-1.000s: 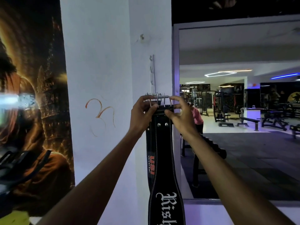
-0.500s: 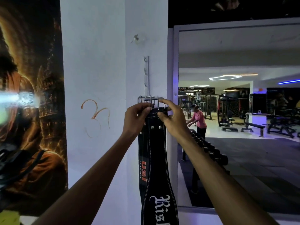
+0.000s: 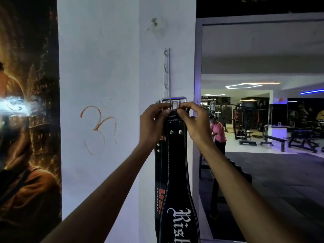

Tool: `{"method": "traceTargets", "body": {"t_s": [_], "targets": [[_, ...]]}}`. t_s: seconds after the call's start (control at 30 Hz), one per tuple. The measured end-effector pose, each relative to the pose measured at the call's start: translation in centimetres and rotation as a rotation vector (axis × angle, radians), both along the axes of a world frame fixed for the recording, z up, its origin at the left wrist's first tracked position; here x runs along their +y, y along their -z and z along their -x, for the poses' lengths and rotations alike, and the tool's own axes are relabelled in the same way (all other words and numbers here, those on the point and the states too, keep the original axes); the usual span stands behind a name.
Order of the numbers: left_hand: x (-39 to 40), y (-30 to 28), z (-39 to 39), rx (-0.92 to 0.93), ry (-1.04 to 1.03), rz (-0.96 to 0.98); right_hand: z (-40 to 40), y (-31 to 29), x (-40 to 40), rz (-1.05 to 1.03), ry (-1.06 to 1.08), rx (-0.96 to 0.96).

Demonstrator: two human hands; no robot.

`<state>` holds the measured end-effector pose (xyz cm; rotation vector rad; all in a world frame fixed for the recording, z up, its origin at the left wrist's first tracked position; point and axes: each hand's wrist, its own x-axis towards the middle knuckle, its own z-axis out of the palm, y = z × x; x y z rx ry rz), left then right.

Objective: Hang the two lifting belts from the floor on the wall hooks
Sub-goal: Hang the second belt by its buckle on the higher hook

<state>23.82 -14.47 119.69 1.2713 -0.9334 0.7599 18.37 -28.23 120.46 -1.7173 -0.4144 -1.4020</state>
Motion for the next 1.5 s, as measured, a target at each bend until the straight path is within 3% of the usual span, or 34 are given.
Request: {"method": "traceTargets", "body": {"t_s": [0.17, 0.43, 0.57, 0.97, 1.5], "targets": [[-0.8, -3.0, -5.9, -0.095, -0.008, -0.044, -6.3, -2.1, 0.0, -0.078, 0.026, -0.038], [-2.5, -5.6, -12.5, -0.055, 0.062, 0.018, -12.2, -4.2, -0.7, -0.122, 0.025, -0.059], [-3.5, -7.7, -14.1, -0.007, 0.08, 0.085, -13.8, -6.5, -1.1, -0.144, 0.009, -0.137], [-5.4, -14.9, -17.5, -0.039, -0.027, 0.151, -17.7, -14.8, -3.7, -0.198, -0.026, -0.059], [-6.4, -18.0, -20.8, 0.0, -0.116, 0.109, -20.8, -18.3, -4.7, -0.236, 0.026, -0.065]]}}
